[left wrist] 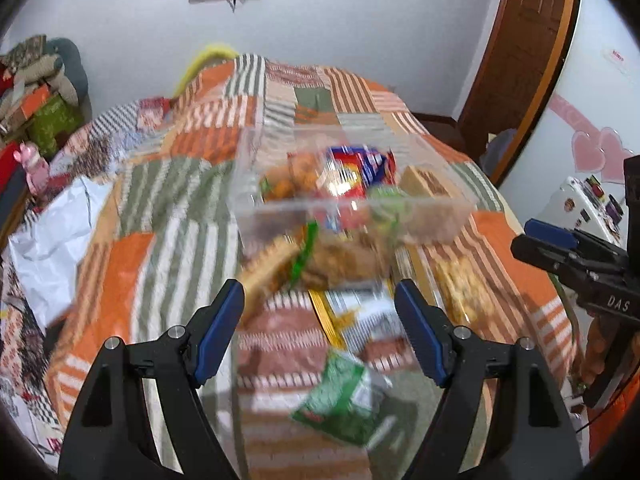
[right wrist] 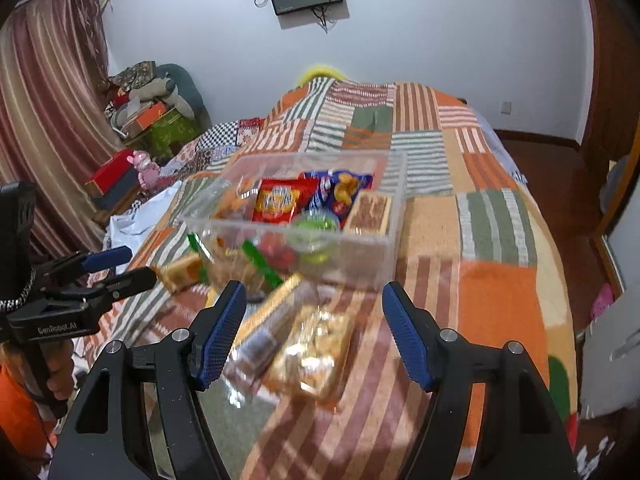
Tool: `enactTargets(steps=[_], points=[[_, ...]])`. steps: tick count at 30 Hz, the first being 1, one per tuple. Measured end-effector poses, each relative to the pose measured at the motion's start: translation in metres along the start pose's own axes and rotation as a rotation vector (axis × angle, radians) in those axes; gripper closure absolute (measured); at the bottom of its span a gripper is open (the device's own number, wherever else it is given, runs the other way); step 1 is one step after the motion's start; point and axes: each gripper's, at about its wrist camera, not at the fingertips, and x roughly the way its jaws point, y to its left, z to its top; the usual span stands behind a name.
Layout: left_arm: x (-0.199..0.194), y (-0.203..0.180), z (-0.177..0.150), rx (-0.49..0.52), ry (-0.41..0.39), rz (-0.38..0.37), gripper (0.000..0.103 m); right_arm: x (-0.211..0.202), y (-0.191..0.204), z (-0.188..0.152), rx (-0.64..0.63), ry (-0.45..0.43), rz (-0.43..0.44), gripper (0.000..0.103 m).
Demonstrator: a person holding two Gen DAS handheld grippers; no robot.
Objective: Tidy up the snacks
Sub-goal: 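Grasp the green chip bag with the left tool while the right tool grasps the toast biscuit pack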
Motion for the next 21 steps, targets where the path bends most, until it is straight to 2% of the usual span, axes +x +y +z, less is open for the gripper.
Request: enactTargets(steps=[16,21], points=[[0.026,-0.012,-0.061,-0.009,0.146,-0.058,0.026,0.005,-0.004,-0.041,0.027,0.095,-0.018,0.036],[0.037,-0.008,-0.069,-0.003,0.153,-0.035,0.027,0.013,-0.003,-0.043,0.025,0.12,-0.022,0.036]])
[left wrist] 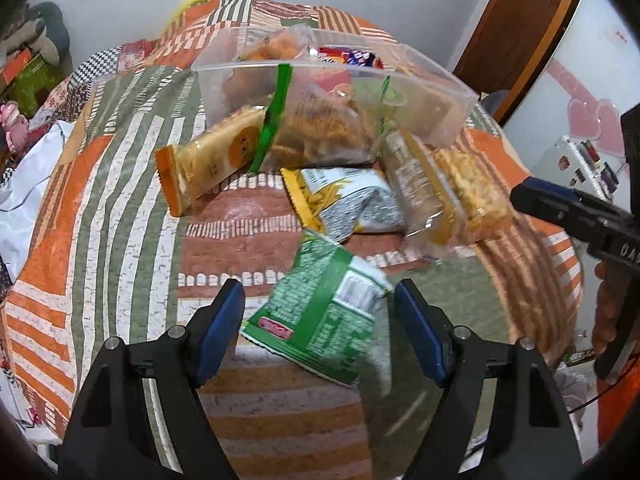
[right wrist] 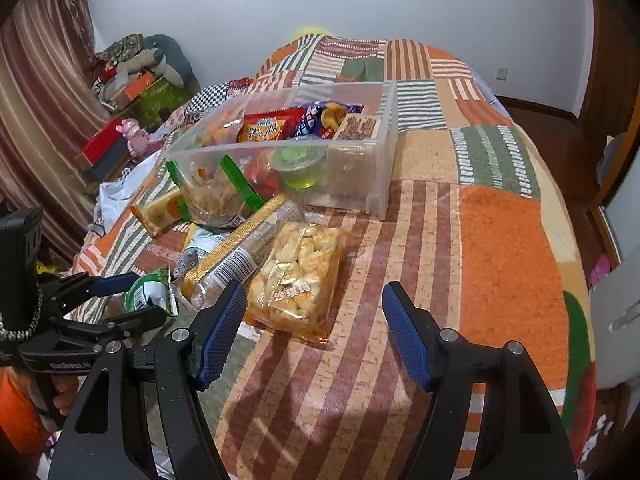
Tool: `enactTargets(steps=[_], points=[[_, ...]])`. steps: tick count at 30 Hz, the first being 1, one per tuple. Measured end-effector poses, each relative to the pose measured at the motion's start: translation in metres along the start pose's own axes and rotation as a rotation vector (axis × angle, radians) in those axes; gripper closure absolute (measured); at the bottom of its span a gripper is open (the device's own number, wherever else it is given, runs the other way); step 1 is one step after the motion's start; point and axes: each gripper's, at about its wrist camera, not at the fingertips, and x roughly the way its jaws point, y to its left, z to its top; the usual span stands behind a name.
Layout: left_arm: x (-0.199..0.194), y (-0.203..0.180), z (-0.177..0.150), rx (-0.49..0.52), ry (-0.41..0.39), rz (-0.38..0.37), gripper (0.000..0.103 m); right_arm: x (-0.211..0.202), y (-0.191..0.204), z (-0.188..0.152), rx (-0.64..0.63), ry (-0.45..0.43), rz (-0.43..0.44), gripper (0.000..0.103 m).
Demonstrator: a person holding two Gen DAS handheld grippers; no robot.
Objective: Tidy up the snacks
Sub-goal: 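Grasp the green chip bag with the left tool while the right tool grasps the toast biscuit pack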
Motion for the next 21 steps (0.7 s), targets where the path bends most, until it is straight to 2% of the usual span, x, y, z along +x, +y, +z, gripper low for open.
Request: enactTargets(steps=[3,5,6,9,21], points=[[0.0,0.002,-0.002,0.002,-0.018,0.016,0.034,0.006,0.002,0.0,0.0,0.012,0.008,0.036],[0.0,0.004,-0.003,0.003,-0.028,0.023,0.048,0.011,0.004,0.001,-0.001,0.021,0.015,0.036],[-0.001,0.005,-0.004,0.004,-0.03,0.022,0.05,0.013,0.005,0.002,0.004,0.025,0.025,0.036],[-0.004,0.007,-0.006,0.007,-0.042,0.016,0.052,0.02,0.005,0.003,0.019,0.033,0.045,0.036],[-0.014,0.014,0.001,-0.025,-0.078,0.02,0.055,0.036,-0.007,0.001,0.073,0.047,0.013,0.038]])
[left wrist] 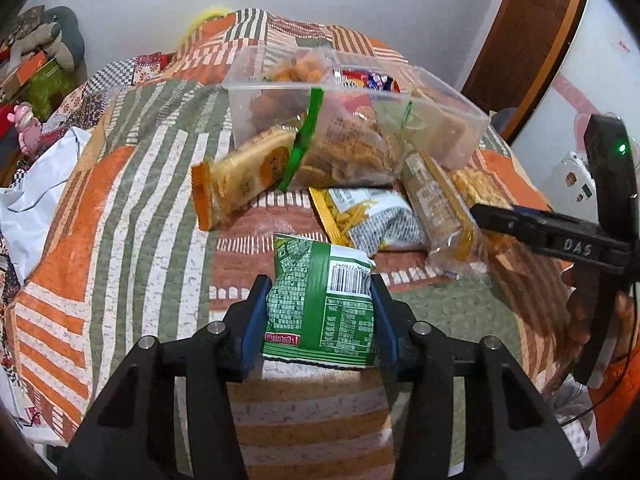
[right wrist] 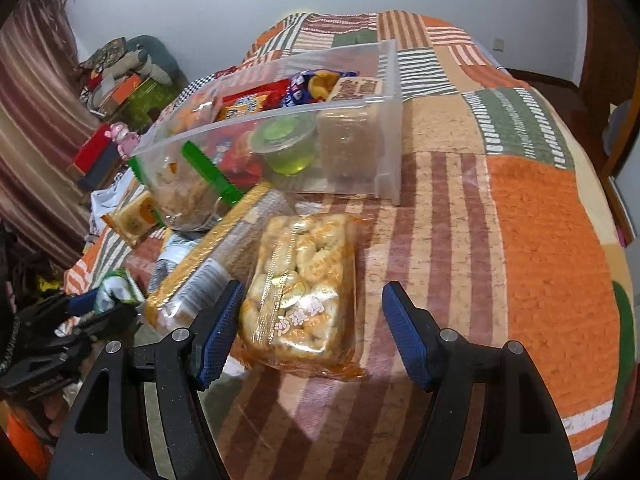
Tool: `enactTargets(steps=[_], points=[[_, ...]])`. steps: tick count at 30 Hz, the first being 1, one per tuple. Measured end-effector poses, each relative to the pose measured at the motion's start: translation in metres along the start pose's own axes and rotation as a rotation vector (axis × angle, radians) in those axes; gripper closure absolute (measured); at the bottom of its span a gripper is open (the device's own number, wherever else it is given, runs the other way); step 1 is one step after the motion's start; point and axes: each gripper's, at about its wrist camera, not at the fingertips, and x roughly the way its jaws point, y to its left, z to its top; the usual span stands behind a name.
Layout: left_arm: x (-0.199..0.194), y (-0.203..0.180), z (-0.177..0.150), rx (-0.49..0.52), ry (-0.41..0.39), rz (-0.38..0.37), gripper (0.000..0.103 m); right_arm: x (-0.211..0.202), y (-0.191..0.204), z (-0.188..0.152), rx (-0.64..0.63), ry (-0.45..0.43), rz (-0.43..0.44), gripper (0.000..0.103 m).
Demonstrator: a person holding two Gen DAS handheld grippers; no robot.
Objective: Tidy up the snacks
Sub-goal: 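Grasp the green chip bag with the left tool while the right tool grasps the toast biscuit pack, then carry both packs over the clear box and open both tools to drop them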
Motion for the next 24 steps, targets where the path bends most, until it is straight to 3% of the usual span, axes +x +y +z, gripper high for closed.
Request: enactTargets(steps=[3,7,14,24], points=[[-0.005,0.0,0.006,0.0,-0.018,-0.01,0.055,0.0,0.0,0.002,-0.014,-0.008,-0.022,0.05],[-0.008,-0.002,0.014,-0.001,-0.036,-0.015,0.055,-0.001,0.001,0.003,-0.018,-0.024,-0.021,0.057],[-0.017,-0.001,0.028,-0.015,-0.076,-0.024,0.055,-0.009,0.001,0.002,-0.034,-0.04,-0.013,0.059],[-0.03,-0.006,0.051,-0.016,-0.143,-0.035,0.055,-0.041,0.007,0.016,-0.031,-0.143,0.011,0.061]])
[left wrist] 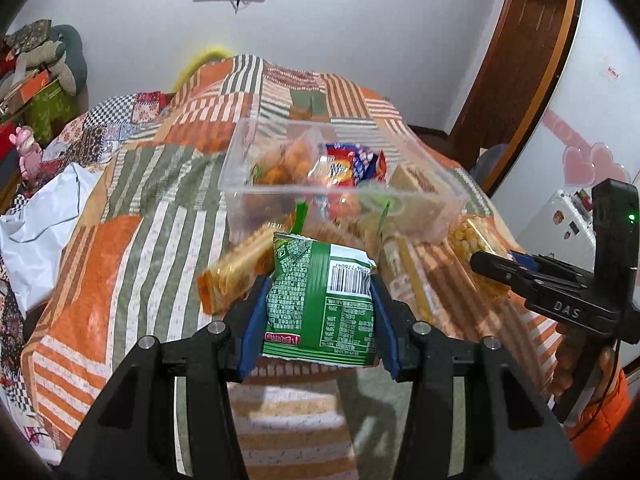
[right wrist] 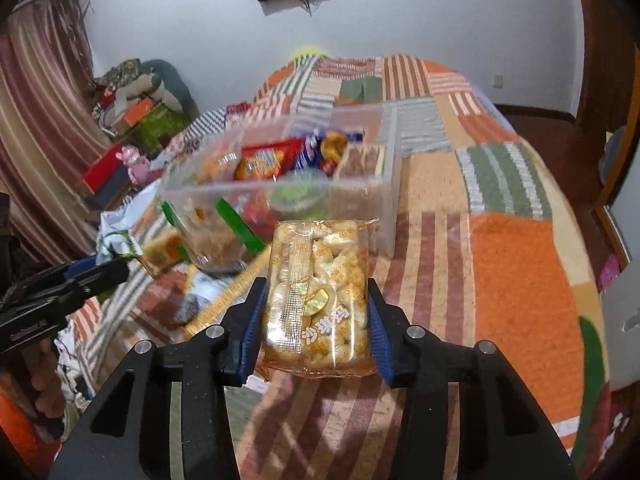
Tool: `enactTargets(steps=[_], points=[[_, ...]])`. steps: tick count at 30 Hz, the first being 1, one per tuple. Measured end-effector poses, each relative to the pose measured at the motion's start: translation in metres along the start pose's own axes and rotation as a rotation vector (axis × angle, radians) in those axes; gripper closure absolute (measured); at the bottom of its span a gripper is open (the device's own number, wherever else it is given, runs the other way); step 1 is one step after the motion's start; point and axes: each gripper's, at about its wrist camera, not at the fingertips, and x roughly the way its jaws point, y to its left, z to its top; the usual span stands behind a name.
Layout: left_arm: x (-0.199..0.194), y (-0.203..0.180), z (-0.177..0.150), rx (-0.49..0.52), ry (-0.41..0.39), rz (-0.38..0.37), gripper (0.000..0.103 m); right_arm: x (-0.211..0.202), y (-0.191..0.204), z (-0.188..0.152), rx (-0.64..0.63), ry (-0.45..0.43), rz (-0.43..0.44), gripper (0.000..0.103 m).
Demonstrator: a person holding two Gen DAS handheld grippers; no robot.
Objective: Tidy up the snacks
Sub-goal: 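Carry both packs over the clear box and open both tools to drop them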
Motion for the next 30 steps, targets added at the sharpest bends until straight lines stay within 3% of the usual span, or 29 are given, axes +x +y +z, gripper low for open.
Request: enactTargets(steps=[13,30], points=[[0.006,-0.022,0.04,0.021,-0.072,-0.031,0.055,-0.02,0.012,0.037,-0.021,-0.14,0.001,0.061],[0.05,-0.047,0.101,0.062,-0.104,-0.064,0.055,0.001,0.006,0.079,-0.009,-0.195,0.018,0.061]])
